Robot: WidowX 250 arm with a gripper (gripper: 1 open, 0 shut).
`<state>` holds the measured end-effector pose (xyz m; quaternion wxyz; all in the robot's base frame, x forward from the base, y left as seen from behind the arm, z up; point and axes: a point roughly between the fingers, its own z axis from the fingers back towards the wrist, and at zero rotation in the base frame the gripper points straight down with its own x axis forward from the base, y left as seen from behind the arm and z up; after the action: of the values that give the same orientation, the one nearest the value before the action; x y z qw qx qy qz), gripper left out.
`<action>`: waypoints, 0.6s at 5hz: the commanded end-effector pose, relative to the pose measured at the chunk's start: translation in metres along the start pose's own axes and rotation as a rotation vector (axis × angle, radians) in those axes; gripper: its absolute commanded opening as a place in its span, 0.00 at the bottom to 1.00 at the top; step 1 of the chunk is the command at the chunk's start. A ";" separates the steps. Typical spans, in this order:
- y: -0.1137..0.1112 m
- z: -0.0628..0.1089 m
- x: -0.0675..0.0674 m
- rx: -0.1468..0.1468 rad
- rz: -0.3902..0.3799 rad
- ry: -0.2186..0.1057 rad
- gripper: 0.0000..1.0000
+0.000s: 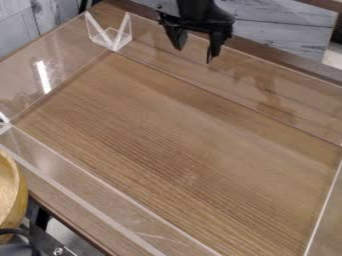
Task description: Put the green block in the brown bowl
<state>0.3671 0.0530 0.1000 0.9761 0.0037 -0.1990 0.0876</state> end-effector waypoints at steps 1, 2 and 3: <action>0.004 0.022 0.015 0.002 0.019 -0.101 1.00; 0.004 0.020 0.014 0.005 0.036 -0.116 1.00; 0.004 0.019 0.014 0.006 0.051 -0.130 1.00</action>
<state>0.3670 0.0555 0.0918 0.9694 0.0027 -0.2177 0.1135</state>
